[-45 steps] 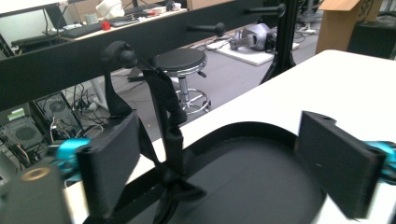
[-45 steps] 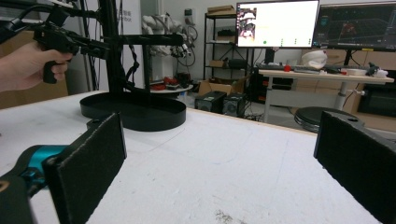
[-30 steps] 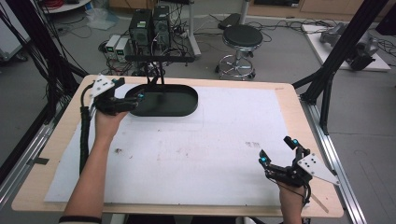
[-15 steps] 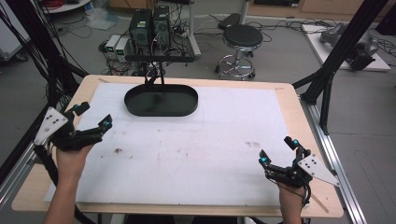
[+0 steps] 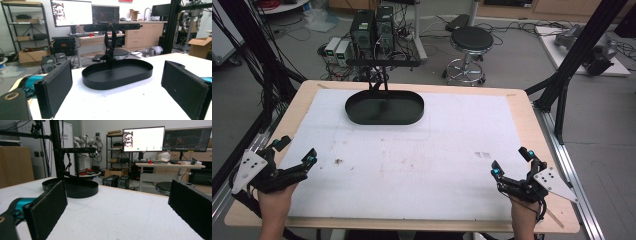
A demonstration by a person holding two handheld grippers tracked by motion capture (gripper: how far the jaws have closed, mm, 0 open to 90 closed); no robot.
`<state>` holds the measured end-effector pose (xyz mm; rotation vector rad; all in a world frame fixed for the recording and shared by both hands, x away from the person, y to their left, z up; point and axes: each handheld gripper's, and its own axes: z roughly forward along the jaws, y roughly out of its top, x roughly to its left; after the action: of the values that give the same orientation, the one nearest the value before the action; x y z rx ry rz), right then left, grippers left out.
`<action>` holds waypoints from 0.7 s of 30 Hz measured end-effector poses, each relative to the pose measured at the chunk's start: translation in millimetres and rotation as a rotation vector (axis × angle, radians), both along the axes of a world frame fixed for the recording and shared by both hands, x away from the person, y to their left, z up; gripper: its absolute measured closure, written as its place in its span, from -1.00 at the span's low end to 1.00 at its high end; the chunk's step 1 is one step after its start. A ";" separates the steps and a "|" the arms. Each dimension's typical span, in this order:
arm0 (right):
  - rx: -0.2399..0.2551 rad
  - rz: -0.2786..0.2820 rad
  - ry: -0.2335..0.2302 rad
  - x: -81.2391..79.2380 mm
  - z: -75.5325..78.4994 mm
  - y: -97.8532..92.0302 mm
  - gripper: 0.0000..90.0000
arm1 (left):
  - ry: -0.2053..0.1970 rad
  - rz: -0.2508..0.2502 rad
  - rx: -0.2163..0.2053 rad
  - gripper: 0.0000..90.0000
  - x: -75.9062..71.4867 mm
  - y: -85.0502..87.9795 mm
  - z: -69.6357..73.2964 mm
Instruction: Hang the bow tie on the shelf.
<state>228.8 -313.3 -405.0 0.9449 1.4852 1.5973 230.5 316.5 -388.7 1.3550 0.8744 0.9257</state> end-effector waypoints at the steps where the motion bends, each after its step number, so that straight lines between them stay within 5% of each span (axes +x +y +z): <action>1: -0.001 0.000 0.001 -0.1 0.0 0.2 -0.97 | -0.003 0.007 0.002 -0.77 -1.5 0.7 -2.1; 11: 0.011 0.007 -0.004 -0.7 0.9 2.7 -0.97 | 0.013 0.036 -0.022 -0.77 -11.1 10.4 -15.5; 21: 0.019 -0.006 -0.017 -3.1 1.6 0.7 -0.97 | 0.019 0.036 0.003 -0.77 -11.3 9.3 -20.7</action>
<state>225.7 -312.7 -403.4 0.9432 1.4565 1.6135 219.3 325.8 -409.4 1.3568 0.9144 0.9435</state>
